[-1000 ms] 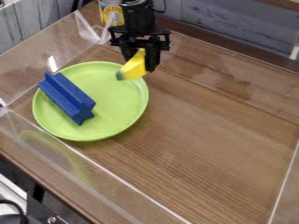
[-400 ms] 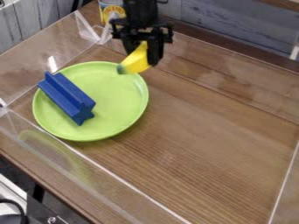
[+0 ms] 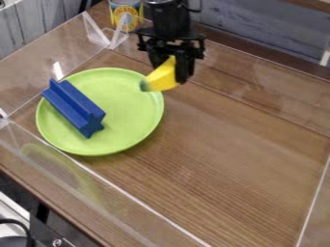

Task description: Remove the banana from inside the green plate and put it on the table

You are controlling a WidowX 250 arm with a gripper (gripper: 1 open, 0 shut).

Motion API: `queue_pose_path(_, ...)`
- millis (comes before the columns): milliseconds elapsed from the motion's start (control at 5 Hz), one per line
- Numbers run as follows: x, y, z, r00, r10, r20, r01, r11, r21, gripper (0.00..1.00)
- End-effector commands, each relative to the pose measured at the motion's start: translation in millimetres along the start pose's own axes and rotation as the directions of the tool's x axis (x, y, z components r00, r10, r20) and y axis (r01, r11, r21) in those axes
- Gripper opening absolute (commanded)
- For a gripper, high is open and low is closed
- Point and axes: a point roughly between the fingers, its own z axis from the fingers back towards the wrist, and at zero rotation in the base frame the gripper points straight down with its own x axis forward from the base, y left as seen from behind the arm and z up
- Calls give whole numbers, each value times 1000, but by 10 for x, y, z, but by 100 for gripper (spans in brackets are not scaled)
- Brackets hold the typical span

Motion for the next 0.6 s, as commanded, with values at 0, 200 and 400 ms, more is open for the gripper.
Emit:
queue_pose_path(0,18,-210,180,996,-66,57,66,998,8,0)
queue_pose_path(200,-24,-337,103,994,-103,38,103,995,4,0)
queue_pose_path(400,-59,-434,19,991,-134,16,134,991,5,0)
